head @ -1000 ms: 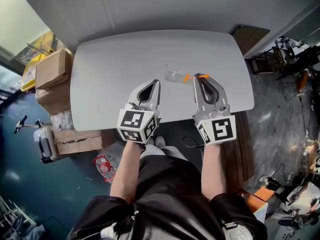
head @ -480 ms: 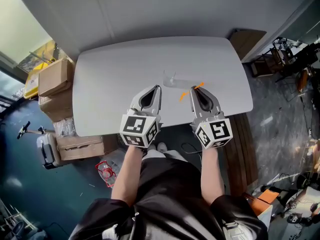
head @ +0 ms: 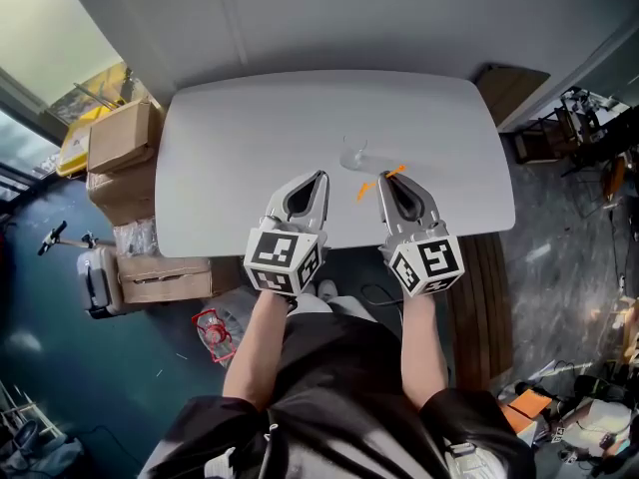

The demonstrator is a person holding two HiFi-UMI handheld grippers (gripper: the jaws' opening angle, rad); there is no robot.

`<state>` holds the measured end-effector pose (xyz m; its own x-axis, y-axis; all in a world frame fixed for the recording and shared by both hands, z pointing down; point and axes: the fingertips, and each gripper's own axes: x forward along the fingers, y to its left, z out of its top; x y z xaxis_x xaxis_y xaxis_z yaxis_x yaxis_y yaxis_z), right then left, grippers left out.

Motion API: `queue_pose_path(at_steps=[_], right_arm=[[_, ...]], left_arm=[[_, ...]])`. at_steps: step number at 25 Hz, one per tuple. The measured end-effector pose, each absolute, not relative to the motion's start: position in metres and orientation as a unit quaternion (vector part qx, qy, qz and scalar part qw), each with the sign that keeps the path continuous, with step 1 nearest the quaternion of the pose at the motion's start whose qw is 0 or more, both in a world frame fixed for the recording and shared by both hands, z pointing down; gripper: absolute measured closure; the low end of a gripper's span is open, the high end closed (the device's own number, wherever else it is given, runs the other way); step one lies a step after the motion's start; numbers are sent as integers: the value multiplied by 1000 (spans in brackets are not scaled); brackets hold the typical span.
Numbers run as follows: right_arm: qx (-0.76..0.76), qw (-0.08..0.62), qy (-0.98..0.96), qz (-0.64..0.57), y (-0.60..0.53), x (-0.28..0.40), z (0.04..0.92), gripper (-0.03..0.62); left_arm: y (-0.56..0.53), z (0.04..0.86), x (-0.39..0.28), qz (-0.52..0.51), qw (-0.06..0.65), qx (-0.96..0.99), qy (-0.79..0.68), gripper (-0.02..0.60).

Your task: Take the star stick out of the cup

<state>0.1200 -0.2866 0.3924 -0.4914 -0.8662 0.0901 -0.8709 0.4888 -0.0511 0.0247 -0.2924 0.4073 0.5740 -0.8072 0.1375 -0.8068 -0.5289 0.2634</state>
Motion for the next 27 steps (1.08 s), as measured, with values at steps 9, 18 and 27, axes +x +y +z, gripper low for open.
queue_pose_path(at_steps=[9, 18, 27], right_arm=[[501, 29, -864, 50, -287, 120, 397, 572], [506, 24, -860, 60, -282, 129, 403, 572], [509, 20, -858, 65, -287, 134, 405, 572]], left_arm=[[-293, 412, 23, 6, 154, 872, -464, 580], [-288, 416, 30, 14, 156, 874, -460, 580], [-290, 420, 30, 19, 158, 873, -461, 580]])
